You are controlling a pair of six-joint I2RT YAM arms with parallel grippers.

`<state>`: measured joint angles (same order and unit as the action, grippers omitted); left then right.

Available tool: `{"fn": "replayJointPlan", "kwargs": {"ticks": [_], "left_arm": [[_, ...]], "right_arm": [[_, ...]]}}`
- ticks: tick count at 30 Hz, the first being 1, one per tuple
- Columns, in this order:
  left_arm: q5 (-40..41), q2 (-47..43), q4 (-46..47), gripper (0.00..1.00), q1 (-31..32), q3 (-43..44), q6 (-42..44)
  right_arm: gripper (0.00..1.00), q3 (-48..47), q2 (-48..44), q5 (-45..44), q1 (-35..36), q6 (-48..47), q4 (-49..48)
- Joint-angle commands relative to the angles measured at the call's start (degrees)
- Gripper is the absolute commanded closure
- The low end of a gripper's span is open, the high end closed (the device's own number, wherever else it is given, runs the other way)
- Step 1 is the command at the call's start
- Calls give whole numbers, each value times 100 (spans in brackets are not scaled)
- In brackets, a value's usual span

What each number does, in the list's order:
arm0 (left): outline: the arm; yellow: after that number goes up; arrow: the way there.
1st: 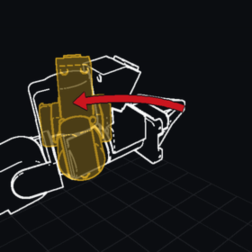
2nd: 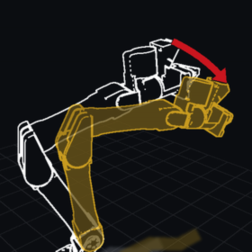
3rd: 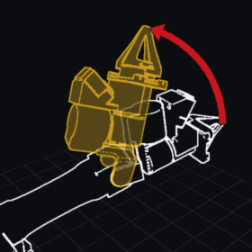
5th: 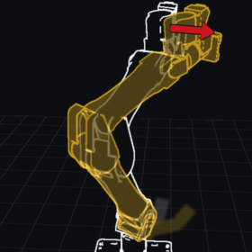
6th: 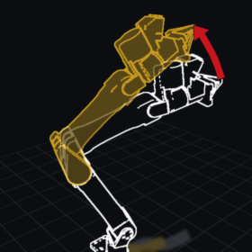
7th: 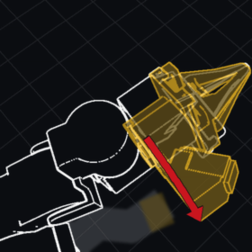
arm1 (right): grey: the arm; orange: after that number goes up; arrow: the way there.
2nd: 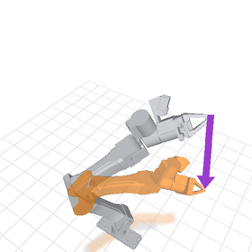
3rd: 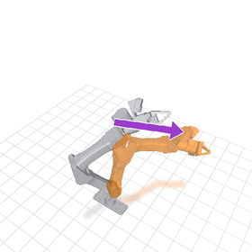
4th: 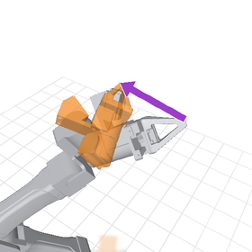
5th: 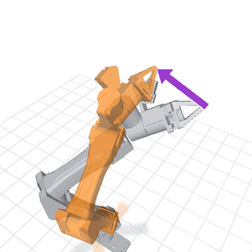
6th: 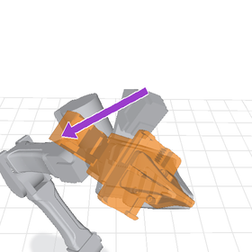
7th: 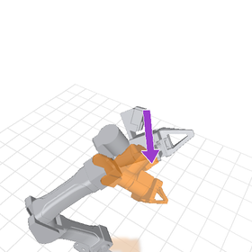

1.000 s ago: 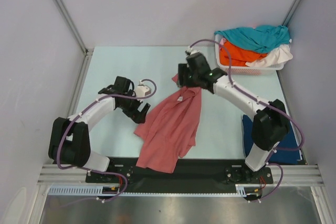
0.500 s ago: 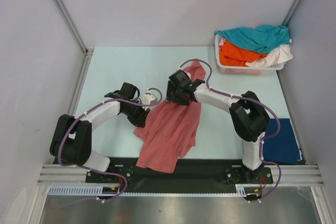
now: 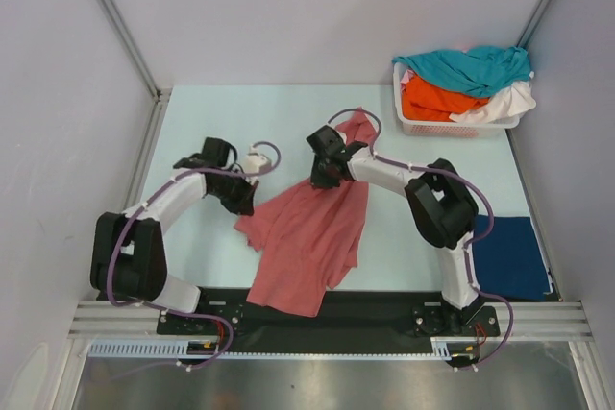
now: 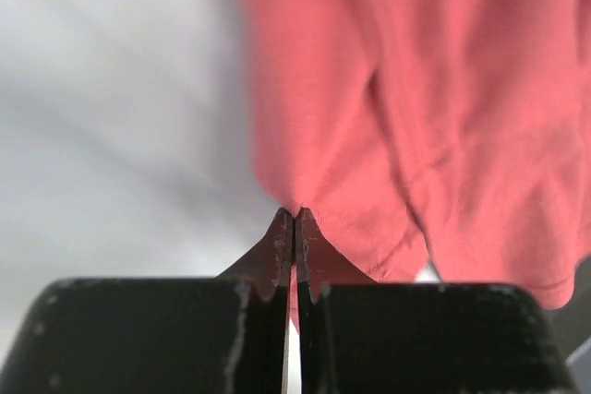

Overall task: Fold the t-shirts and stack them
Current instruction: Flatten the tshirt out

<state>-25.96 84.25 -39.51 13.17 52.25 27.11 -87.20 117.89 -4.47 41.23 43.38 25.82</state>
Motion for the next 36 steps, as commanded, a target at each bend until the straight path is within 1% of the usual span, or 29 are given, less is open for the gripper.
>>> {"fn": "replayJointPlan", "kwargs": {"ticks": [1, 2, 3, 6, 7, 10, 11, 12, 13, 14, 15, 16, 17, 18, 19, 20, 21, 22, 23, 24, 25, 26, 29, 32, 34, 36], "left_arm": [[-94, -269, -92, 100, -875, 803, 171], [-277, -269, -179, 100, -1069, 1109, 171], [-392, -277, -337, 100, -1462, 1234, 224], [-551, -277, -566, 100, -1921, 1691, 355], [-560, -295, -619, 100, -2019, 1805, 391], [-787, -304, -812, 100, -2432, 2411, 313], [-875, -312, -909, 100, -2520, 2891, 277], [-937, -312, -1319, 100, -2538, 3183, 303], [-1277, -312, -1584, 100, -2512, 3499, 364], [-1559, -365, -1847, 99, -2495, 4086, 391], [-1831, -409, -2189, 100, -2373, 4300, 382], [-2086, -496, -2280, 100, -2215, 4459, 365], [-1993, -558, -2350, 100, -1987, 4696, 339], [-1827, -637, -2543, 100, -1376, 4811, 338], [-1695, -655, -2614, 100, -1013, 4917, 330], [-1728, -673, -2650, 100, -722, 5074, 304], [-1781, -734, -2554, 100, -215, 5137, 138], [-1790, -743, -2475, 100, 17, 5233, 41], [-1651, -743, -2405, 100, 237, 5513, -21], [-1554, -734, -2317, 99, 639, 5698, -118], [-1457, -639, -2307, 100, 774, 5917, -179], [-1421, -551, -2325, 100, 871, 6433, -258], [-1255, -295, -2167, 100, 924, 7156, -706], [-711, -129, -1903, 100, 924, 7465, -997], [-271, -84, -1728, 100, 933, 7519, -1147], [1, -31, -1561, 100, 924, 7519, -1313]], "right_arm": [[100, -52, -660, 34, -177, -415, 37], [100, 27, -827, 25, -221, -496, 37], [100, 219, -1168, 43, -299, -575, 19], [100, 641, -1618, 262, -527, -751, -86], [100, 1008, -1898, 341, -589, -786, -173], [100, 1564, -2391, 394, -835, -901, -401], [100, 1853, -2489, 394, -897, -910, -429], [100, 1960, -2594, 394, -959, -918, -446], [100, 2057, -2752, 560, -1055, -936, -490], [100, 2223, -2832, 587, -1099, -962, -525], [100, 2277, -2902, 622, -1126, -1050, -630], [100, 2330, -2955, 710, -1152, -1068, -675], [100, 2382, -3077, 737, -1161, -1059, -719], [100, 2400, -3131, 746, -1161, -1033, -771], [100, 2418, -3184, 781, -1179, -989, -798], [100, 2444, -3297, 807, -1231, -945, -842], [100, 2531, -3368, 842, -1267, -910, -938], [100, 2576, -3430, 860, -1310, -840, -965], [100, 2628, -3491, 834, -1389, -822, -965], [100, 2707, -3622, 816, -1433, -804, -939], [100, 2752, -3676, 799, -1486, -778, -904], [100, 2796, -3763, 781, -1530, -769, -869], [100, 3024, -4097, 720, -1785, -778, -754], [100, 3253, -4466, 711, -2040, -787, -693], [100, 3288, -4677, 711, -2163, -865, -614], [97, 3209, -4757, 658, -2198, -1014, -439]]}}
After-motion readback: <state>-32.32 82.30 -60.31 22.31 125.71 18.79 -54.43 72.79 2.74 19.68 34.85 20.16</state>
